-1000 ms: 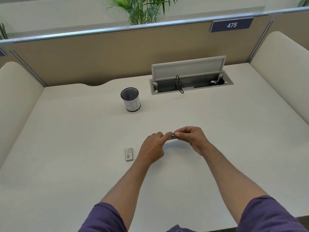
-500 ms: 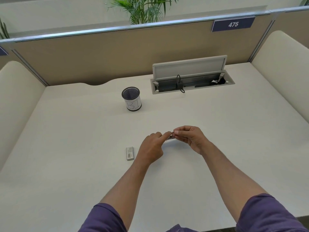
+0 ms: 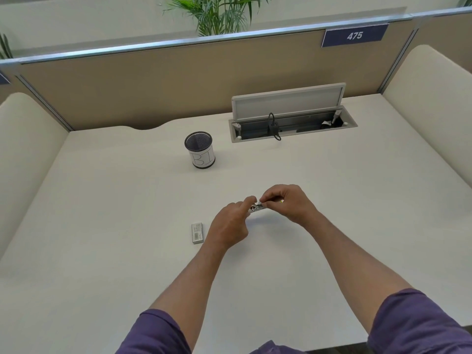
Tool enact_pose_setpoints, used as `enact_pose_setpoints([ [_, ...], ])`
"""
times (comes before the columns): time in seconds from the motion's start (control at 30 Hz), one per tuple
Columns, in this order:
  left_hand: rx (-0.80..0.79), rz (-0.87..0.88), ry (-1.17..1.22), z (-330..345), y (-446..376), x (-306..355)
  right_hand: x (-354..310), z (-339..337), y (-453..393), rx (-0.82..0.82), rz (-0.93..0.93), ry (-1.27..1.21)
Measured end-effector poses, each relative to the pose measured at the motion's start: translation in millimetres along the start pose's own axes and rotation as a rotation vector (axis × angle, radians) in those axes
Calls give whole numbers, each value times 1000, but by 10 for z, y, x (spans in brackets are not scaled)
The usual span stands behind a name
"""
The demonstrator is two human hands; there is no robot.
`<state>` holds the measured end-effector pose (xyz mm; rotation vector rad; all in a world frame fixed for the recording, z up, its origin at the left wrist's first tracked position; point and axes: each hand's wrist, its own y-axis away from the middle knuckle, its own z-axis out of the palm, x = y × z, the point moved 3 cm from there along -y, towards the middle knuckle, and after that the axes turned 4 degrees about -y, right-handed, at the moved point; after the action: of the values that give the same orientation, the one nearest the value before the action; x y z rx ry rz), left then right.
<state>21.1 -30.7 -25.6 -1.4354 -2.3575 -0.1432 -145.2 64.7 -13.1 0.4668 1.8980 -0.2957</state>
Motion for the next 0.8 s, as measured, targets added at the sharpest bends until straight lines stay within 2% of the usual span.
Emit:
enact_pose_setpoints([
  [0.37,18,33,-20,0,39,1,-119,39,19,-89,-204,219],
  [0.63,9,34,-36,35,50,-11,-177,95,-2,-149,-252,391],
  [0.8,22,41,-37,18,33,-16,-190,107,3,-144,-259,387],
])
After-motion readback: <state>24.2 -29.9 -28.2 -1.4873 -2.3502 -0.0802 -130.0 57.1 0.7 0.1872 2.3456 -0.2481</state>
